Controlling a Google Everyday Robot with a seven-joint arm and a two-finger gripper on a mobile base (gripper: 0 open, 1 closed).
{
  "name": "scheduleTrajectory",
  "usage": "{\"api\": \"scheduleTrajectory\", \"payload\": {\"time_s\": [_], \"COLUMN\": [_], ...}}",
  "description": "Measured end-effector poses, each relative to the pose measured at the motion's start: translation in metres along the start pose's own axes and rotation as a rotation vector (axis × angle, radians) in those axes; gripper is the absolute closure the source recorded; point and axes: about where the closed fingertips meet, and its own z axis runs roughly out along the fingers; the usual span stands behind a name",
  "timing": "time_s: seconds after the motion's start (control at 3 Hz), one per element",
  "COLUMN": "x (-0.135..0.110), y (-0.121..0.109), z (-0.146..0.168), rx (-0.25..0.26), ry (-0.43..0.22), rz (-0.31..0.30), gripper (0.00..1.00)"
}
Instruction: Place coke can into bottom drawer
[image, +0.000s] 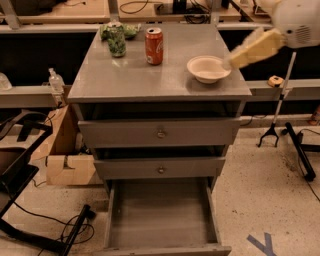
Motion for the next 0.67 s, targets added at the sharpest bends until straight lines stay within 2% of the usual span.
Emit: {"api": "scheduleTrajectory", "payload": {"time_s": [0.33, 0.67], "x": [-0.037, -0.052], "y": [-0.025, -0.029], "z": [0.024, 0.030], "rx": [0.080, 0.100], "ry": [-0.238, -0.276], "rz": [0.059, 0.069], "gripper": [0.00, 0.00]}}
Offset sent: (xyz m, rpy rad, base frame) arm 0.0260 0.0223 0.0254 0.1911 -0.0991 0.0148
